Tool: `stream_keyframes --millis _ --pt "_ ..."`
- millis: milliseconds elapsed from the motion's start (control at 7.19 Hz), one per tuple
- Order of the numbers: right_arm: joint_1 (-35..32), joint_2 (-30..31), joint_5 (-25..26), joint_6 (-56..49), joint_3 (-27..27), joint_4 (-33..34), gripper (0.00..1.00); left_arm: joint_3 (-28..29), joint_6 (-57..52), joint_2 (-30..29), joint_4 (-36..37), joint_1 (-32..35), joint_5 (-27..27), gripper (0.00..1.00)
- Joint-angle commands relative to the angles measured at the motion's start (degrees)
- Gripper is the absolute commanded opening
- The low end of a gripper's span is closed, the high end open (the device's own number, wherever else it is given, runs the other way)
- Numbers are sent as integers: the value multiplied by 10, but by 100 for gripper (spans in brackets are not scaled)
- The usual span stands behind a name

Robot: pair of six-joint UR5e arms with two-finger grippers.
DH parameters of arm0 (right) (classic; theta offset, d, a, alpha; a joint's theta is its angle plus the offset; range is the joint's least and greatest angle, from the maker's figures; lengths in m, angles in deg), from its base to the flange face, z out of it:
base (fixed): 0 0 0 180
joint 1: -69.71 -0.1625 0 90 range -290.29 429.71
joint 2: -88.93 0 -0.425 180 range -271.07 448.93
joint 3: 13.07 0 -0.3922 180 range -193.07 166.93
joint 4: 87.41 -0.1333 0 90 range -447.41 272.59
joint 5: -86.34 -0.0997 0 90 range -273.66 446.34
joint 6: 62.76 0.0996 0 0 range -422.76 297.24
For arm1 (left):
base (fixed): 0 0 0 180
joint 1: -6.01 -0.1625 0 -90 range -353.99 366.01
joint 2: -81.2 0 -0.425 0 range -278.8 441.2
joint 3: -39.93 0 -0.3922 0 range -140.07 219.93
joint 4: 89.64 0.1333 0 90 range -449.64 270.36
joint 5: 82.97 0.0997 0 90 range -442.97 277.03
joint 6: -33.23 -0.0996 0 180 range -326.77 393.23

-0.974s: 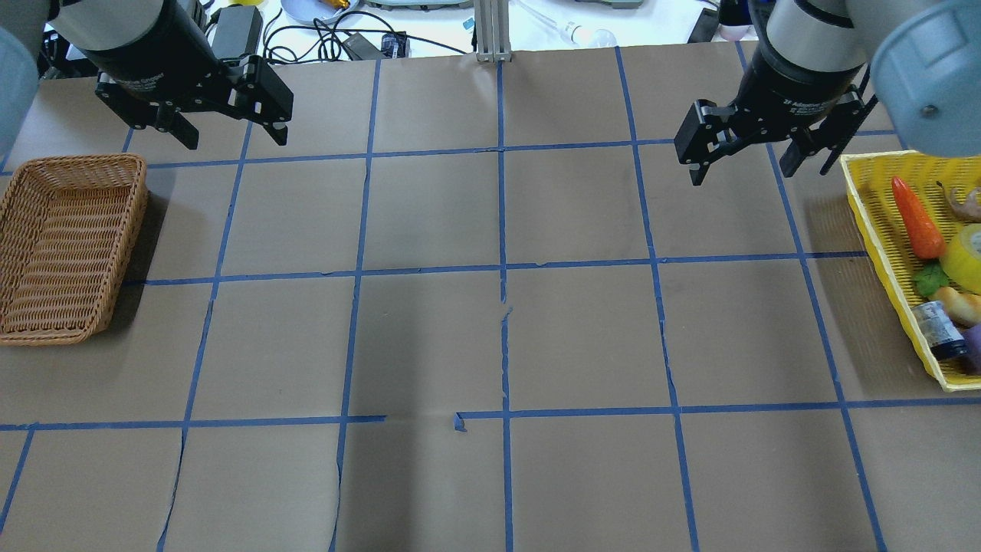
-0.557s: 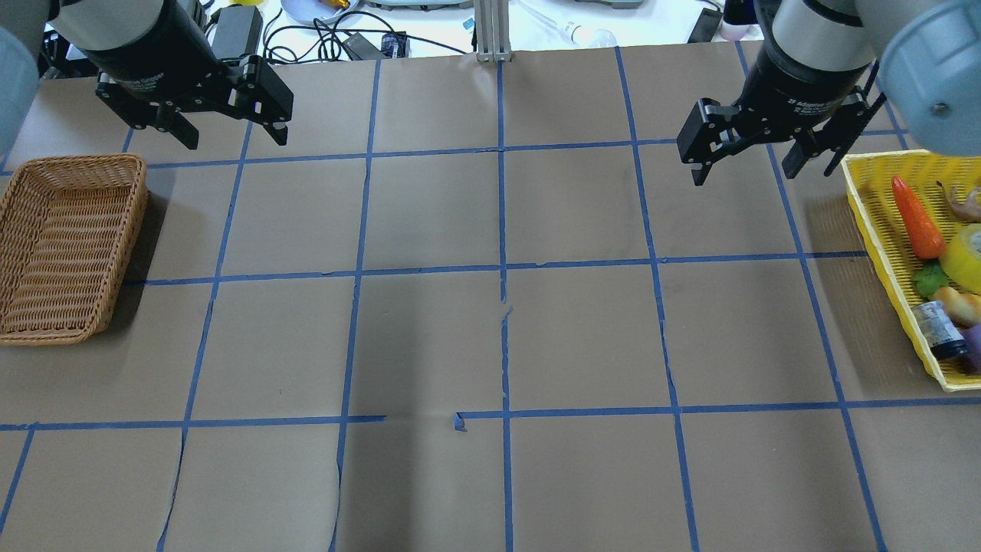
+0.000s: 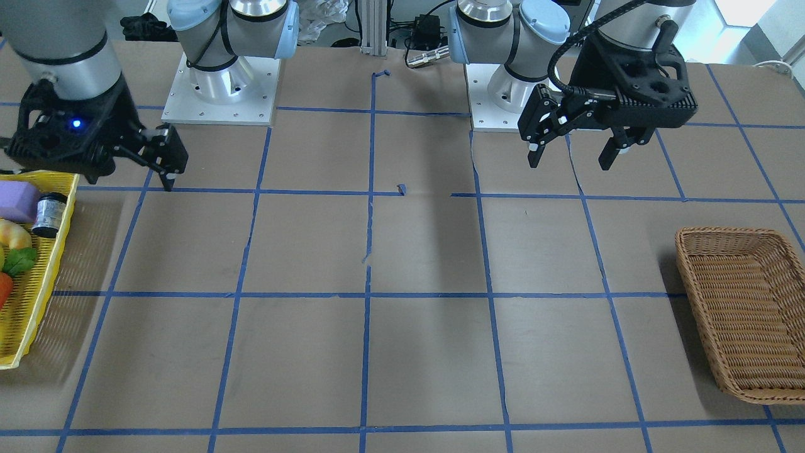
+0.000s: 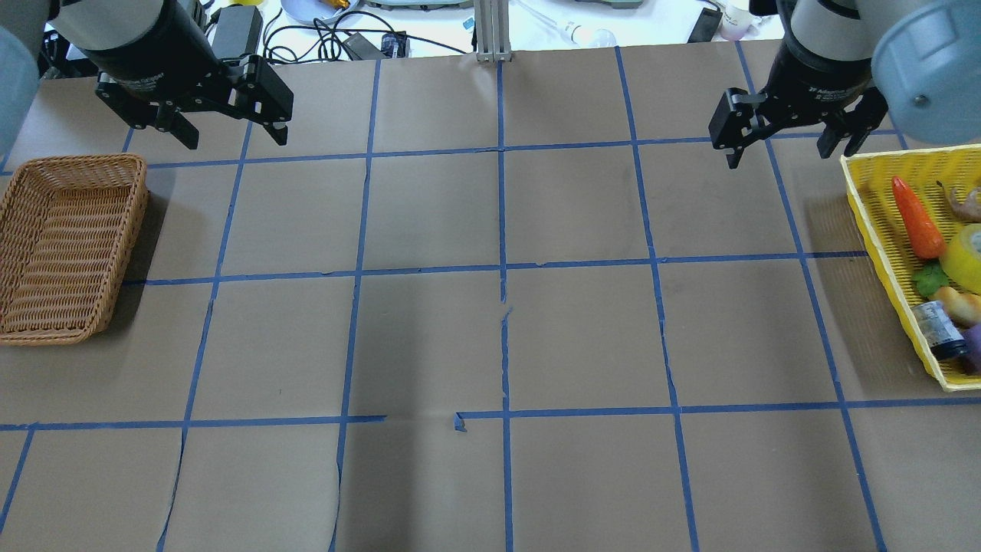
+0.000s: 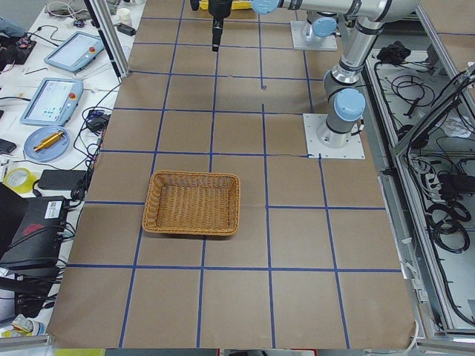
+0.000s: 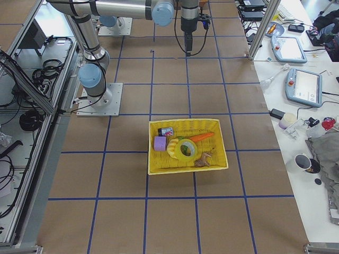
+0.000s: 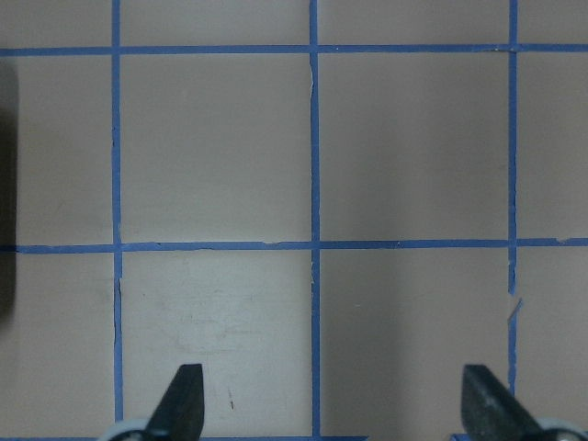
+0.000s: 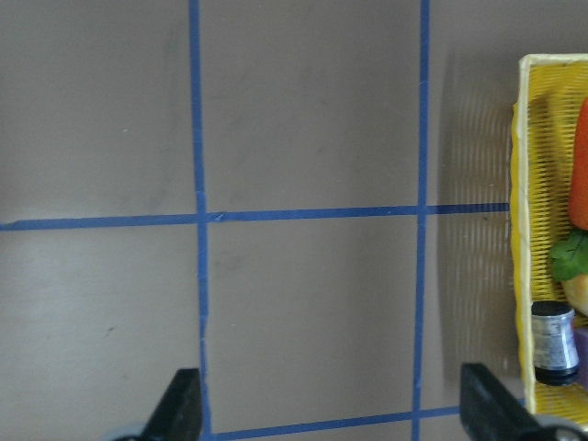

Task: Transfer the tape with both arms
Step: 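Move the right gripper over the yellow basket toward the tape roll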

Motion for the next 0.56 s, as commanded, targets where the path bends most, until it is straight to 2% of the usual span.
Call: stream_keyframes --millis 0,139,417 --pt "127 -27 8 -70 4 24 100 0 0 0 0 0 0 100" --pt "189 -49 4 -147 4 25 100 0 0 0 0 -1 0 100" --pt "240 -94 14 -288 4 61 100 0 0 0 0 0 0 100"
